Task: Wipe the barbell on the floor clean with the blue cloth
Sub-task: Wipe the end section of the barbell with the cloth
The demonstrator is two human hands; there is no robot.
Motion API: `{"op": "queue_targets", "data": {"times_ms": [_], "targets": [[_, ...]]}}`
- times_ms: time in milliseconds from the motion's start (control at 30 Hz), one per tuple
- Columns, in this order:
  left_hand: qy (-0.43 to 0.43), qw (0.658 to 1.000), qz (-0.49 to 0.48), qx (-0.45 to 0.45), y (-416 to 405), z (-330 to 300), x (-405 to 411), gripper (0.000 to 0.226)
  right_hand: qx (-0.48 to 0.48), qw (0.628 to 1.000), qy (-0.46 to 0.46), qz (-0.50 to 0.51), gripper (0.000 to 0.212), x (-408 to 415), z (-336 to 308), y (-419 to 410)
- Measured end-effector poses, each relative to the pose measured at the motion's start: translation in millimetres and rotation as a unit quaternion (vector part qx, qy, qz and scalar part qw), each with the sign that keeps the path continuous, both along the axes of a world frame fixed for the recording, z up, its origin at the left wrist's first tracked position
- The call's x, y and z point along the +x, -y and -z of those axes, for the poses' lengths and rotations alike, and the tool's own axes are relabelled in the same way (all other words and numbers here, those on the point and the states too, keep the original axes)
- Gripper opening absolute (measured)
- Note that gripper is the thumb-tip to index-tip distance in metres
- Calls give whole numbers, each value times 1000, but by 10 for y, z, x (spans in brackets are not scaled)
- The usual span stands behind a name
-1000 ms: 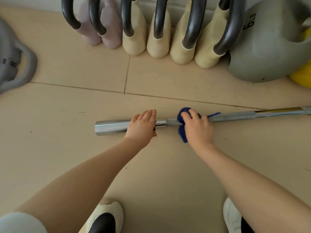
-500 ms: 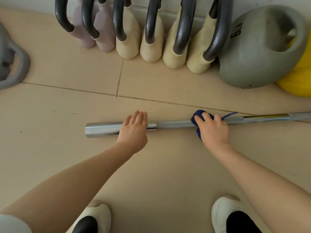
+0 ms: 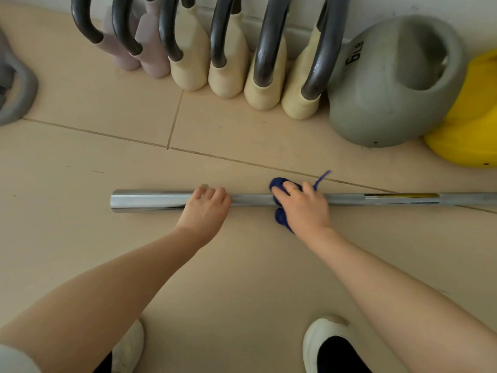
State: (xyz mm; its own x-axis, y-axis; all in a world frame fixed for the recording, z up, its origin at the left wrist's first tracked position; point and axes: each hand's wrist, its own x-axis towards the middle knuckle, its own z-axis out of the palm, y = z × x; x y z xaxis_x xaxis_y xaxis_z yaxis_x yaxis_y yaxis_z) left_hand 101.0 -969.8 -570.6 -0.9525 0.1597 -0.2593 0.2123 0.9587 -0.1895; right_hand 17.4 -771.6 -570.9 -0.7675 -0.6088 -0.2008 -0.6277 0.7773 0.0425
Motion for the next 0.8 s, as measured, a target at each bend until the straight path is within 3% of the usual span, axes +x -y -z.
{"op": "queue_targets", "data": {"times_ms": [200,300,433,533,633,700,800], "targets": [[-2,998,-53,-16,-197,3,110,32,82,985,74,136,42,-234,-106,-834],[13,994,-111,3,-309,-3,155,38,7,966,92,242,39,-160,-72,-714],[-7,984,-172,45,-359,7,187,43,-57,972,159,164,40,33,8,-255],[-14,976,-204,71,-348,59,220,50,-17,983,133,122,45,-35,-41,-394],[-20,969,-232,88,-321,97,239,56,0,981,85,176,44,-92,-62,-627],[-30,962,-254,97,-286,139,269,60,-7,972,113,206,42,-70,-42,-497],[12,966,-241,97,-254,83,295,72,-49,975,144,164,42,58,-4,-111]]}}
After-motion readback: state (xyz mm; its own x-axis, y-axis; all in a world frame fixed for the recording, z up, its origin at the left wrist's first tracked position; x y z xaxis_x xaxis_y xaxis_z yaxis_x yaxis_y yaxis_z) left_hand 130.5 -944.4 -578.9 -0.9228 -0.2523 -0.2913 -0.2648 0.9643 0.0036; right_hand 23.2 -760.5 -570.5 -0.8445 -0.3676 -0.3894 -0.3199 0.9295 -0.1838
